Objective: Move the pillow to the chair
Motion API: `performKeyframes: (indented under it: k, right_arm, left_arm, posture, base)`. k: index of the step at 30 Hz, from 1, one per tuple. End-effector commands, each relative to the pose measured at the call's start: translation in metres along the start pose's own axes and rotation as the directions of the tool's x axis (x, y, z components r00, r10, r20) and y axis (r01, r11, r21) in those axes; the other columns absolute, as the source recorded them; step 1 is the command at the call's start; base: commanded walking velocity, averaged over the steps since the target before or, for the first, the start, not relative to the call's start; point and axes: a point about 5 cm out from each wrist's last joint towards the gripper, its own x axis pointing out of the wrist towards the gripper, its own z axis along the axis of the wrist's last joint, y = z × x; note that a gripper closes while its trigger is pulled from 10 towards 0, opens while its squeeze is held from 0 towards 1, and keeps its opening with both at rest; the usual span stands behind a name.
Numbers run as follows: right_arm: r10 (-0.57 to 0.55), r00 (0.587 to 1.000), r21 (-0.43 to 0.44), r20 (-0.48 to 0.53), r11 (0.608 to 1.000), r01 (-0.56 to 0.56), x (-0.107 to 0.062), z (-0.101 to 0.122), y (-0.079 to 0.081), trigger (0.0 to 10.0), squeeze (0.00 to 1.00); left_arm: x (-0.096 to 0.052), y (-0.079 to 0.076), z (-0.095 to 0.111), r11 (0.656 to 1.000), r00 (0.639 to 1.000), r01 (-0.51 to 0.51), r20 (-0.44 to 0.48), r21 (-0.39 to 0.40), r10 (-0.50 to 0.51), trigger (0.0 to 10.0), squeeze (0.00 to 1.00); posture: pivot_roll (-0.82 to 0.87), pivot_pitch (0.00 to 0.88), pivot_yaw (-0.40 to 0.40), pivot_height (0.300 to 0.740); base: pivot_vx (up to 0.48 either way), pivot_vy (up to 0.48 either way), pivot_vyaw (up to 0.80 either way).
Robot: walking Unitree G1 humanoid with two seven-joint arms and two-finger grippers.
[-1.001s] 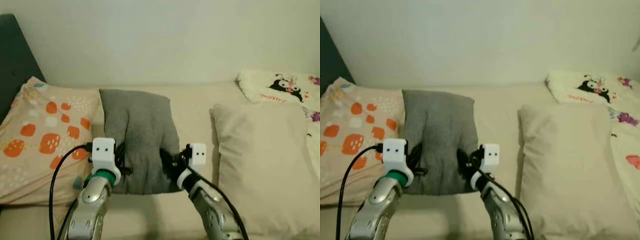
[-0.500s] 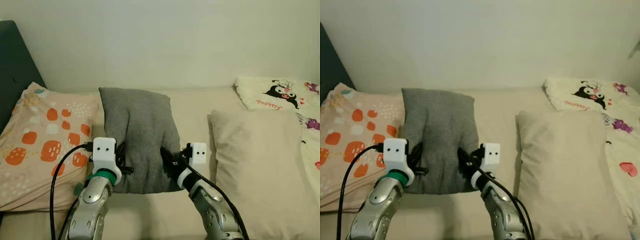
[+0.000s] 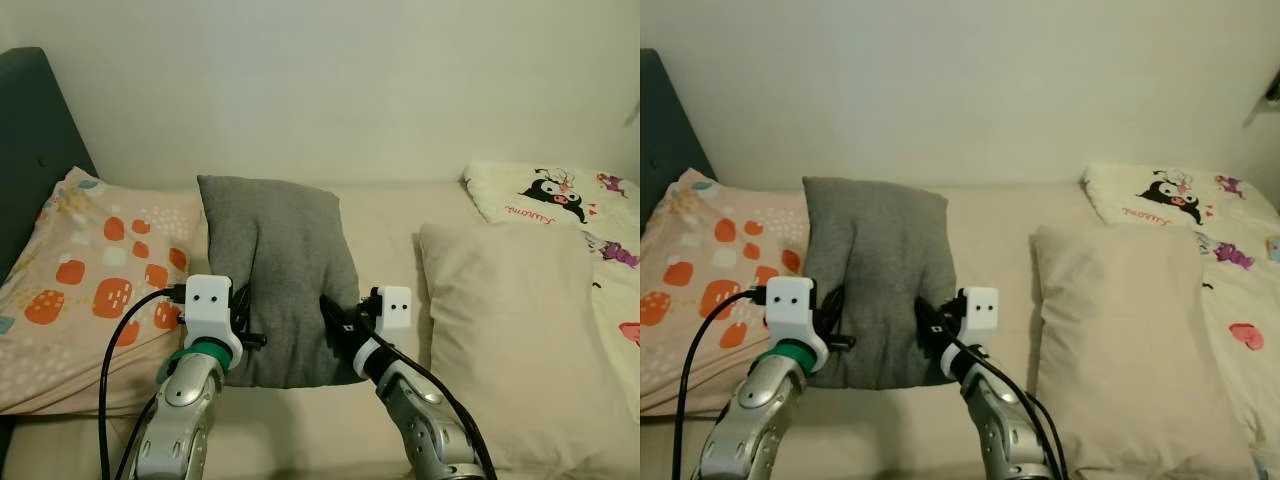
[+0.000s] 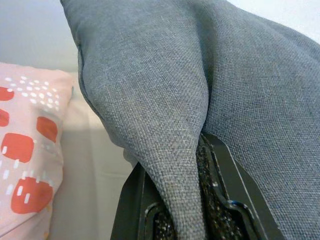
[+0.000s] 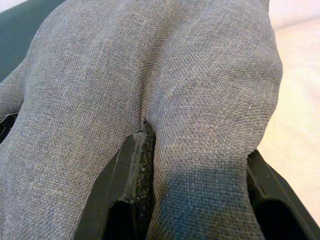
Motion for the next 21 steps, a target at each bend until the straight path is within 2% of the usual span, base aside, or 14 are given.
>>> performKeyframes:
  k: [1,21]
  right_arm:
    - [0.039,0.999,-0.006,0.016,0.999,-0.039,0.0026,0.0015,0.0088,10.0,0.0]
    - [0.022,0.998,-0.013,0.059,1.0,-0.021,0.0043,0.0108,0.0047,10.0,0.0]
  left_arm:
    - [0.0001,-0.0124,0.0087,0.999,0.998,0.05,0.049,0.003,-0.05,10.0,0.0]
    - [0.0078,-0.0169,0.0164,0.998,0.995,0.058,0.076,-0.003,-0.057,10.0,0.0]
  posture:
    - [0.03,0.0,0.055,0.74]
    - [0.02,0.0,0.054,0.74]
  base:
    - [0.0,0.0,-0.8]
    - [0.0,0.0,-0.8]
